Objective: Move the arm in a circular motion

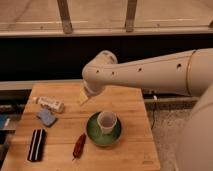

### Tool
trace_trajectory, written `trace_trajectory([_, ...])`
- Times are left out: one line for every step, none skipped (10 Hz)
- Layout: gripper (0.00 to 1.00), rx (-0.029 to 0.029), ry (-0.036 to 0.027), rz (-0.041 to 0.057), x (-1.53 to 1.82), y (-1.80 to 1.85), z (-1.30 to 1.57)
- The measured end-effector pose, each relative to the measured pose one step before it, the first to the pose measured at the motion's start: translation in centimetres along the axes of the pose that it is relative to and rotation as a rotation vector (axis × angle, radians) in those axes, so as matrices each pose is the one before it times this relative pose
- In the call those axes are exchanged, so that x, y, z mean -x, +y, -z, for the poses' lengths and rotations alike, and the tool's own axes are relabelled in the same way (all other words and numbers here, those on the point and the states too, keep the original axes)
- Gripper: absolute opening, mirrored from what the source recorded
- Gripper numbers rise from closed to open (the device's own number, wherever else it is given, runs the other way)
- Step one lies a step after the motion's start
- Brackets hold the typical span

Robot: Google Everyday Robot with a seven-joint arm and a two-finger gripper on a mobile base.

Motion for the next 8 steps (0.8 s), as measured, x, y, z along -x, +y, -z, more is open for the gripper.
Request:
trace_trajectory([0.80, -0.00357, 0.00935, -0.00148, -1.303, 0.440, 0.398])
trace_trajectory([0.80, -0.00622, 0.01706, -0.01703, -2.066, 0.182, 0.479])
trace_trajectory([0.80, -0.01532, 0.01505, -0.02607, -1.845, -0.529, 0.384])
trace_trajectory([0.80, -0.01719, 0.01337, -0.02398, -1.313, -0.712, 0.189])
trace_trajectory([0.80, -0.02220, 0.01513, -0.02573, -1.010, -1.080, 0.000])
trace_trajectory([0.80, -0.02319, 0.01341, -0.03056, -0.614, -1.832, -0.136])
trace_trajectory([0.80, -0.02246, 0.00893, -0.02685, -0.035, -1.978, -0.216])
trace_trajectory([0.80, -0.01586, 0.00542, -0.01704, 0.422, -1.620, -0.296])
